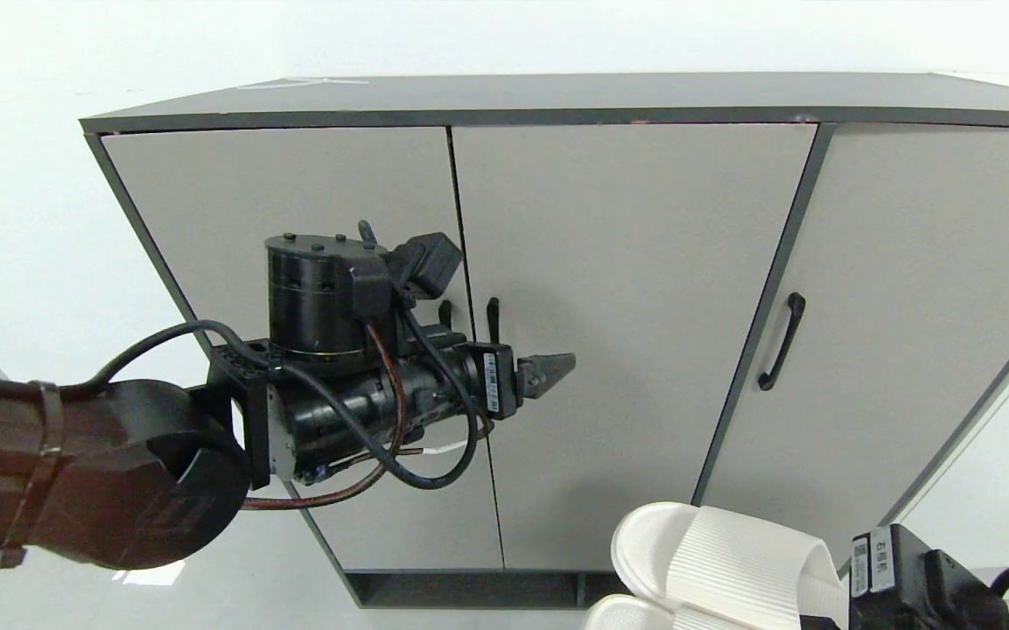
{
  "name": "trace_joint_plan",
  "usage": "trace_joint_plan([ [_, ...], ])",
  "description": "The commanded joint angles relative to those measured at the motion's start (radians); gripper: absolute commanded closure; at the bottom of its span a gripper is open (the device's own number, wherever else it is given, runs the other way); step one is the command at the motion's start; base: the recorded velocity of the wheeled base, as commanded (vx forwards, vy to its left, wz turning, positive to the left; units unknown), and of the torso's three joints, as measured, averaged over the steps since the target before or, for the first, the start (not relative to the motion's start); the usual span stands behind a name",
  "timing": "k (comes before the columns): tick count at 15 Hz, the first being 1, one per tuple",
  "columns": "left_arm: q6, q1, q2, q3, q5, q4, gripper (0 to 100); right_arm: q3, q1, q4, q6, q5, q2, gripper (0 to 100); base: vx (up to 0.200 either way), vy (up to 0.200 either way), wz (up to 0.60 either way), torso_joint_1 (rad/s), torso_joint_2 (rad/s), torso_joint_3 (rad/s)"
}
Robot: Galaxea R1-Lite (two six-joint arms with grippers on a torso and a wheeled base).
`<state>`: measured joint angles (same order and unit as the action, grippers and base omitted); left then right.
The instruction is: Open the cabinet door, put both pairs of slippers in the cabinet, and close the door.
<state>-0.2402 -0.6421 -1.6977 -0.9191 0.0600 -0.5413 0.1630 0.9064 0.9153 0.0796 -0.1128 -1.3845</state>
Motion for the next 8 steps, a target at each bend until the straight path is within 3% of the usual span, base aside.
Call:
trace_joint_plan([
  [1, -0.001, 0.015, -0.03, -0.024, 0.001, 0.0, 0, 0.0, 0.0, 0.0, 0.0, -0.001, -0.001, 100, 0.0, 0.0, 0.0, 0.0, 0.0, 0.0],
  [8, -0.001, 0.041, -0.068, -0.064, 0.003, -0.002, 0, -0.002, 0.002, 0.0, 0.0, -0.001, -0.001, 100, 0.0, 0.0, 0.0, 0.0, 0.0, 0.0],
])
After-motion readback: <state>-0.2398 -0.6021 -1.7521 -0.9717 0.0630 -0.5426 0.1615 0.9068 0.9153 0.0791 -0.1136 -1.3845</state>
